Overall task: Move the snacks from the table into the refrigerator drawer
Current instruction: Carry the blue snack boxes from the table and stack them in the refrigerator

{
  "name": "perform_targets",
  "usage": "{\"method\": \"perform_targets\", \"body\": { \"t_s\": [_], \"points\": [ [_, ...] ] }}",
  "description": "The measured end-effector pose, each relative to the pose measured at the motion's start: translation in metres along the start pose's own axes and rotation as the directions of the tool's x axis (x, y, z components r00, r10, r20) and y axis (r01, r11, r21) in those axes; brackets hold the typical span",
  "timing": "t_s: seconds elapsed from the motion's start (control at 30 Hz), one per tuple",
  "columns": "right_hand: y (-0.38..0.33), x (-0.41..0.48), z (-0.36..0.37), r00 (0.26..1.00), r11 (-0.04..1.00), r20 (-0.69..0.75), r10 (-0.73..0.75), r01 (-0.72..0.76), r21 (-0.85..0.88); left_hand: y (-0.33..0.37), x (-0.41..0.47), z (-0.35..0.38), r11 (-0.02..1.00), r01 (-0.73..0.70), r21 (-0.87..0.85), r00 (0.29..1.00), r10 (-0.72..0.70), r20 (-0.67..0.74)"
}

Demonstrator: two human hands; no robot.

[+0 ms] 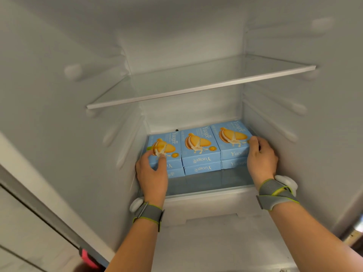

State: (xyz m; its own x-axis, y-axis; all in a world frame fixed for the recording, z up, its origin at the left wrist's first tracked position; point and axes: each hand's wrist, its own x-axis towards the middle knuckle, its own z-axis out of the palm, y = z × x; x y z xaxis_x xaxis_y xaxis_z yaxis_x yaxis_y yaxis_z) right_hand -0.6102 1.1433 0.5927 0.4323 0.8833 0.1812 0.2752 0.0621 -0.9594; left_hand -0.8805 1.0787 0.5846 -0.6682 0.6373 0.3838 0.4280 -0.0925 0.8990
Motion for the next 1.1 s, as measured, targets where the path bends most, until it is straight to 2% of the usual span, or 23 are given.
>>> {"method": "perform_targets", "body": {
  "t_s": [0.23, 0.43, 0.63, 0.77, 1.1],
  "points": [
    [-0.001, -0.019, -0.008, 0.998, 0.993, 0.047, 0.053, -0.058, 0.099, 0.003, -0.003, -0.002, 1.0, 0.011, -0.016, 1.0, -0.011, 0.028],
    [0.005, -0.034, -0.021, 0.994, 0.992, 0.104, 0.038, -0.05, 0.119, 0.004, -0.02, -0.006, 0.974, 0.163, -0.158, 0.987, -0.16, 0.033],
    [0.007, -0.051, -0.035, 0.989, 0.987, 0.146, 0.021, -0.044, 0.154, 0.007, -0.046, -0.01, 0.955, 0.201, -0.217, 0.979, -0.203, 0.013],
    [0.015, -0.064, -0.043, 0.984, 0.984, 0.178, -0.021, -0.01, 0.176, 0.011, -0.073, -0.011, 0.963, 0.203, -0.177, 0.979, -0.205, 0.008],
    [0.017, -0.12, -0.052, 0.974, 0.973, 0.223, -0.03, -0.022, 0.23, 0.011, -0.132, -0.041, 0.997, 0.078, -0.007, 0.995, -0.077, 0.067]
  ]
}}
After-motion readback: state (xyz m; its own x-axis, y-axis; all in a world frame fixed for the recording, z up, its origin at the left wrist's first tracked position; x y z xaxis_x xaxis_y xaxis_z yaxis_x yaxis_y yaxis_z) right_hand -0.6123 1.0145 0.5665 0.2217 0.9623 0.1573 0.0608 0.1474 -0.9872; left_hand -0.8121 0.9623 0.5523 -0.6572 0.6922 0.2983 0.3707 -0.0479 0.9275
